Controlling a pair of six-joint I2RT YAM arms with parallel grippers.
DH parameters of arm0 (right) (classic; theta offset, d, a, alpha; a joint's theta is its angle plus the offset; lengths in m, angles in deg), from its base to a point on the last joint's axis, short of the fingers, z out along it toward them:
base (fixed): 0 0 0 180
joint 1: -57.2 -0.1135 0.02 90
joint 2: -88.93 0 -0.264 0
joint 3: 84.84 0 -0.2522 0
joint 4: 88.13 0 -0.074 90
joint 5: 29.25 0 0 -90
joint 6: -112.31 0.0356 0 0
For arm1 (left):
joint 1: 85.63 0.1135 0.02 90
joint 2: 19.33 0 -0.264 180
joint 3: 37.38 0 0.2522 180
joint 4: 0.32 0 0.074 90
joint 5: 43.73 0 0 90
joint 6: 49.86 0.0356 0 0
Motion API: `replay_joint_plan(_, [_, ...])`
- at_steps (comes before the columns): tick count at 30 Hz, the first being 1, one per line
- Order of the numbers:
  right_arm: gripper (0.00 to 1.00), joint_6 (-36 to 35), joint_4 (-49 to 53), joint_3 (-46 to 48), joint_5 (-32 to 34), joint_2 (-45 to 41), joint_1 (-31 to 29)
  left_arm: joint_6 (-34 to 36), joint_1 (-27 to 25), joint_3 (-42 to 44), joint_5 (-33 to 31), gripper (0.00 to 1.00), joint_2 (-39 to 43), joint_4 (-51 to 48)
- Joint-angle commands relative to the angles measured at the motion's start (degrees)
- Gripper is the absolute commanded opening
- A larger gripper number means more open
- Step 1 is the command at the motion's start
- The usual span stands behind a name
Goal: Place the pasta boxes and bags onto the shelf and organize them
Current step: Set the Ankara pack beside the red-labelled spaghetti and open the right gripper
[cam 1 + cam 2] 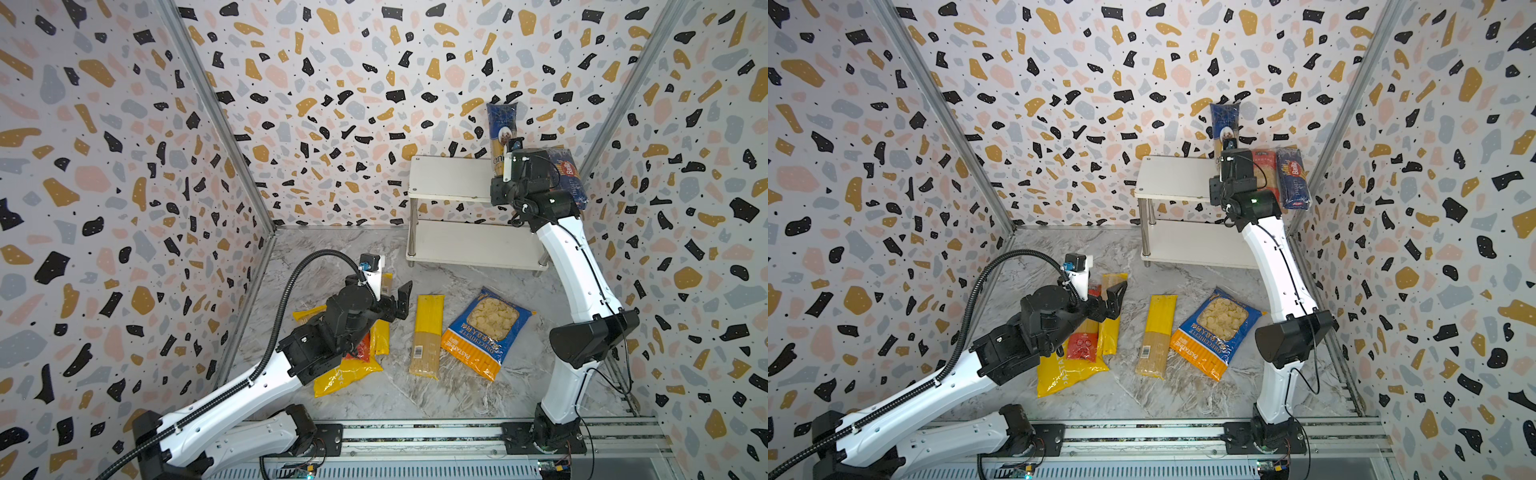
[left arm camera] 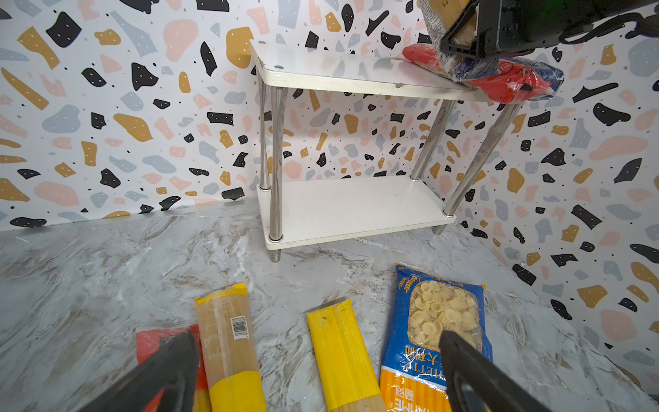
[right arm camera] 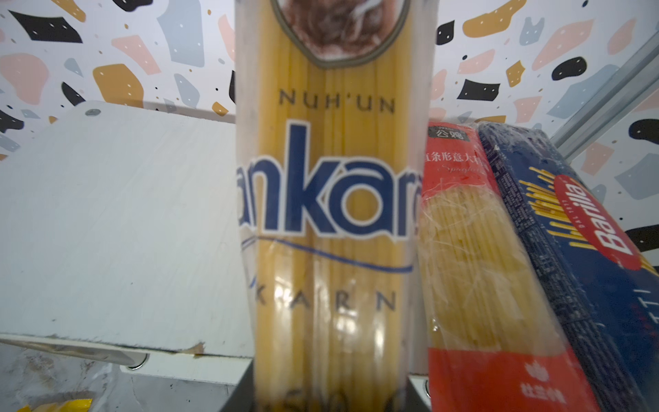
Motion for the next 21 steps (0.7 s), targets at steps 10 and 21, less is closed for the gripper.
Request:
replay_joint_plan(10, [0.04,2.5,-7.2,-4.1,-0.2,-1.8,2.7,0.6,-0.3,0.2,-1.1,1.0,0.7,2.1])
replay_joint_plan(21, [0.59,3.8,-8.4,-2.2,-1.2,-2.8,3.0,0.6,-0.2,-0.5,-1.5,0.99,0.3,1.2])
